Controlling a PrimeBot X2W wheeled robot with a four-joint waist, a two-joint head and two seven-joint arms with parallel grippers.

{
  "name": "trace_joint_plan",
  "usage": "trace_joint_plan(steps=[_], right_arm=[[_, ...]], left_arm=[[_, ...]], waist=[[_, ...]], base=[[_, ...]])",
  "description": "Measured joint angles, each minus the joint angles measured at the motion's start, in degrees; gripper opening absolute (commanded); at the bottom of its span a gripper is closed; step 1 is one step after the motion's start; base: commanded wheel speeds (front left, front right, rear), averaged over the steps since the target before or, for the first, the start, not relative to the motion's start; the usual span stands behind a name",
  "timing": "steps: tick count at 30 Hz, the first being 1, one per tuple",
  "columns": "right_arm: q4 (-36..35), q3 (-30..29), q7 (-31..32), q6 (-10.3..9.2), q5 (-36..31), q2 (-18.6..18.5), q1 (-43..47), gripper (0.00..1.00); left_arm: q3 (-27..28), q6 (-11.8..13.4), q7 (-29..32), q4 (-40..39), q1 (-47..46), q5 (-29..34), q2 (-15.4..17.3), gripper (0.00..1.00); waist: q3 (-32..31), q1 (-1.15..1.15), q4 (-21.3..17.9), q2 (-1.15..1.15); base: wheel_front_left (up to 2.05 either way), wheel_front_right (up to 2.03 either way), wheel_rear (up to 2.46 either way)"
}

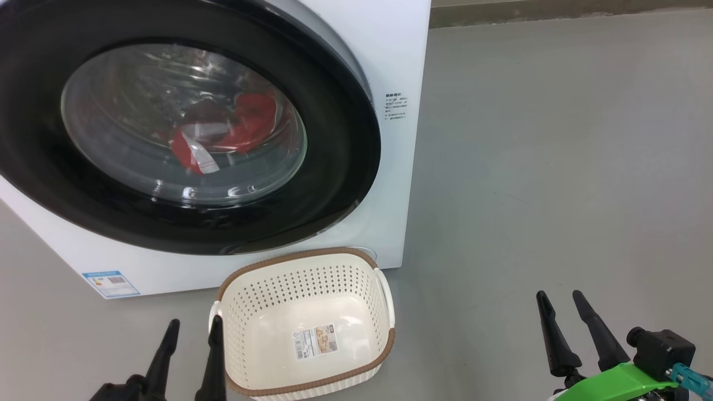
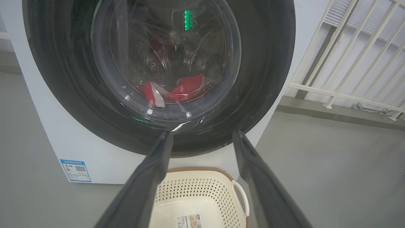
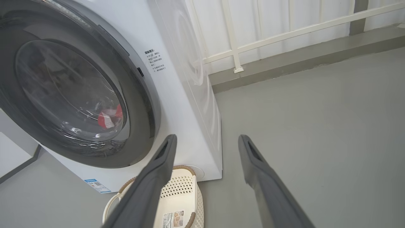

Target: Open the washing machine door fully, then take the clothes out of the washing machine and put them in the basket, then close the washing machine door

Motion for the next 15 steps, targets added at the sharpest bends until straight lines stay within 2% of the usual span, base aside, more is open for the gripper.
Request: trace_joint_plan(steps=[15], right_arm=[[-1.1,-1.8,-2.0,0.00,-6.6,0.0,1.6,1.00]], left_arm=[[-0.1,-0.1,-2.0,0.4,1.3,5.3,0.1,1.00]], waist=[[-0.1,0.00,0.1,0.00]], base=[[0.00,0.00,0.00]])
